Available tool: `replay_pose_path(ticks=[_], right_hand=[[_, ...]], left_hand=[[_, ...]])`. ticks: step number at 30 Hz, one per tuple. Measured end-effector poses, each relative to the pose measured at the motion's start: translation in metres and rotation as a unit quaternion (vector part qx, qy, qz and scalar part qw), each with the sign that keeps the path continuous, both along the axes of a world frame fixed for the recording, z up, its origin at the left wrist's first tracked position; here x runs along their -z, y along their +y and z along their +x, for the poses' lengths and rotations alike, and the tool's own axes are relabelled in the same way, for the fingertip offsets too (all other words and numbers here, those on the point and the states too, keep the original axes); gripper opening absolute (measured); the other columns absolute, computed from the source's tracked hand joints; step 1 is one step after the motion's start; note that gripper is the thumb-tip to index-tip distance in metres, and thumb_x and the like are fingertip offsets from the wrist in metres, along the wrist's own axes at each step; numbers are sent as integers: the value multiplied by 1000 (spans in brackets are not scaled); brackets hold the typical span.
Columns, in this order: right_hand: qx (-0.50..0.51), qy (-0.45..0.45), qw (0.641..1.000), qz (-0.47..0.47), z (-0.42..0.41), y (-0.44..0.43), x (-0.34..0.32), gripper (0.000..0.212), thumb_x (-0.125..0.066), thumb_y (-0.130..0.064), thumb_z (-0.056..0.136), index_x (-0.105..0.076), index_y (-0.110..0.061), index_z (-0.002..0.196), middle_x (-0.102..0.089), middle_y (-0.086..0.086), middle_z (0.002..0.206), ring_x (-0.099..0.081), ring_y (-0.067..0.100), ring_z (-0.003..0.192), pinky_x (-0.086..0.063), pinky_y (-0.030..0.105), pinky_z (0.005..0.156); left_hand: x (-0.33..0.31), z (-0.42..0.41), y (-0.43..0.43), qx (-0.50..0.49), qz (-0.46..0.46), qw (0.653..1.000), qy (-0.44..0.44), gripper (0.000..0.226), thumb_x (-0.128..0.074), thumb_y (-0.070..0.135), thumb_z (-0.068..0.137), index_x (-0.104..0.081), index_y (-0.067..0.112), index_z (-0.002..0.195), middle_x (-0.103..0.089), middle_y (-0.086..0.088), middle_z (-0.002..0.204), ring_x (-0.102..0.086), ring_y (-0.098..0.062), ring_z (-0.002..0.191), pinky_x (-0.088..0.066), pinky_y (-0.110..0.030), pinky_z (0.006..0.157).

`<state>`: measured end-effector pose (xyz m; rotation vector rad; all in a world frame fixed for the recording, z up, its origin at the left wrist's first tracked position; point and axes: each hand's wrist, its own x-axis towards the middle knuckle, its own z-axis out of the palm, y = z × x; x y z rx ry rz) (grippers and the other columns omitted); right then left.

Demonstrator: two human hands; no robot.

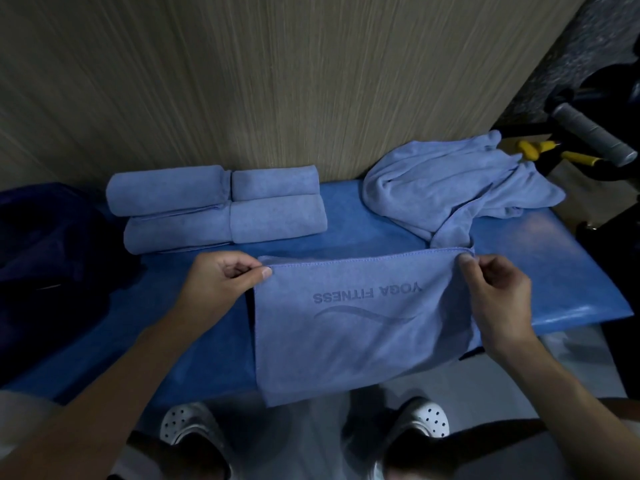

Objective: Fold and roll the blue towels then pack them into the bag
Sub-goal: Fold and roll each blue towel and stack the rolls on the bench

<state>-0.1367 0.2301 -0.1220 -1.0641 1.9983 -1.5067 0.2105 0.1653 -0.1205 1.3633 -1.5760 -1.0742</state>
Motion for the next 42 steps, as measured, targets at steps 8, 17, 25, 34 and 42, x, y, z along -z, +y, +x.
replay_pose_path(ticks=[8,17,25,34,42], right_hand=[[-18,-66,997,-20,-1,1,-12,21,-72,-10,86,-60,-14,69,-57,-3,63,-49,-4,54,-42,9,56],[-51,-87,990,-97,0,23,-63,18,-69,-5,87,-58,-10,73,-58,-13,53,-47,-2,48,-38,9,49],[-119,-95,973,-172,10,44,-141,11,-65,-6,90,-67,-15,83,-63,-14,66,-51,0,65,-44,12,60],[-143,-70,967,-197,20,59,-185,4,-64,-3,91,-64,-5,87,-64,-5,71,-53,5,68,-44,17,62],[-140,-63,967,-203,24,63,-206,1,-64,-1,90,-64,-1,89,-66,1,79,-60,5,73,-49,14,65]], left_hand=[[-11,2,2,10,-9,1000,-17,41,-75,6,82,-75,45,69,-74,15,74,-66,5,68,-49,-8,67],[-71,11,26,19,-54,998,34,32,-71,-2,81,-77,28,70,-74,13,80,-68,0,72,-53,-13,64],[-158,26,57,-9,-172,984,35,43,-73,-3,79,-77,38,67,-72,21,75,-64,8,70,-46,-5,69],[-218,39,93,-31,-248,968,8,14,-74,-1,81,-74,11,75,-70,12,65,-60,3,56,-46,-8,59],[-239,41,97,-32,-239,971,11,22,-73,-4,81,-73,16,71,-73,17,75,-62,-6,66,-48,-8,62]])
